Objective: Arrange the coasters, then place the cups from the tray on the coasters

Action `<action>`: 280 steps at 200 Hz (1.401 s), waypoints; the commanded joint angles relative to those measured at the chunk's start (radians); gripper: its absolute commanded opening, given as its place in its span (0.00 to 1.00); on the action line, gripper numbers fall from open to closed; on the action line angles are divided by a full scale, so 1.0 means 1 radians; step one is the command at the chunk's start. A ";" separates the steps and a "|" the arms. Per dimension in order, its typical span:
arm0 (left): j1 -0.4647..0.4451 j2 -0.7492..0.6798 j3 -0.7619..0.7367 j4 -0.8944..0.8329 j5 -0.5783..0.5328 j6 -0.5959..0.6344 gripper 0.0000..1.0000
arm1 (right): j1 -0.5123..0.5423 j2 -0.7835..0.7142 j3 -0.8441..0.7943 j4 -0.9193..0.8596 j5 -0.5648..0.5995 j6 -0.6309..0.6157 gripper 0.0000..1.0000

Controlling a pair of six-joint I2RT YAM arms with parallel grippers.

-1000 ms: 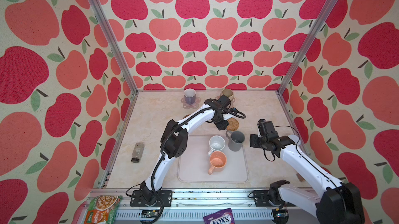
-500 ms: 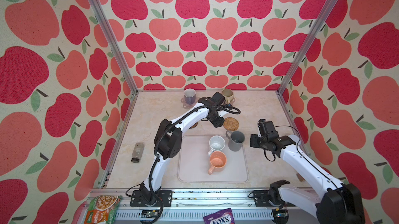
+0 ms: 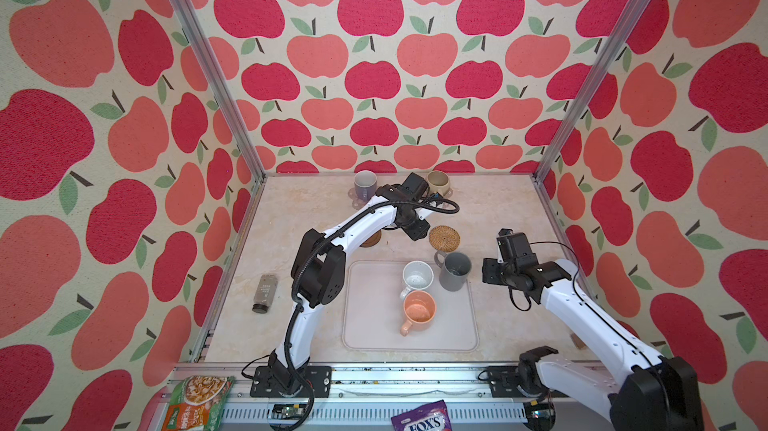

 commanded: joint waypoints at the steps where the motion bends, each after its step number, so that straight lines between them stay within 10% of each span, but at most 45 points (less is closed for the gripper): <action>1: 0.007 -0.051 -0.027 0.024 0.018 -0.023 0.41 | -0.009 -0.018 0.020 -0.029 0.016 -0.017 0.64; 280: 0.034 -0.125 -0.145 0.114 0.026 -0.080 0.41 | -0.009 -0.085 0.000 -0.023 0.010 -0.026 0.64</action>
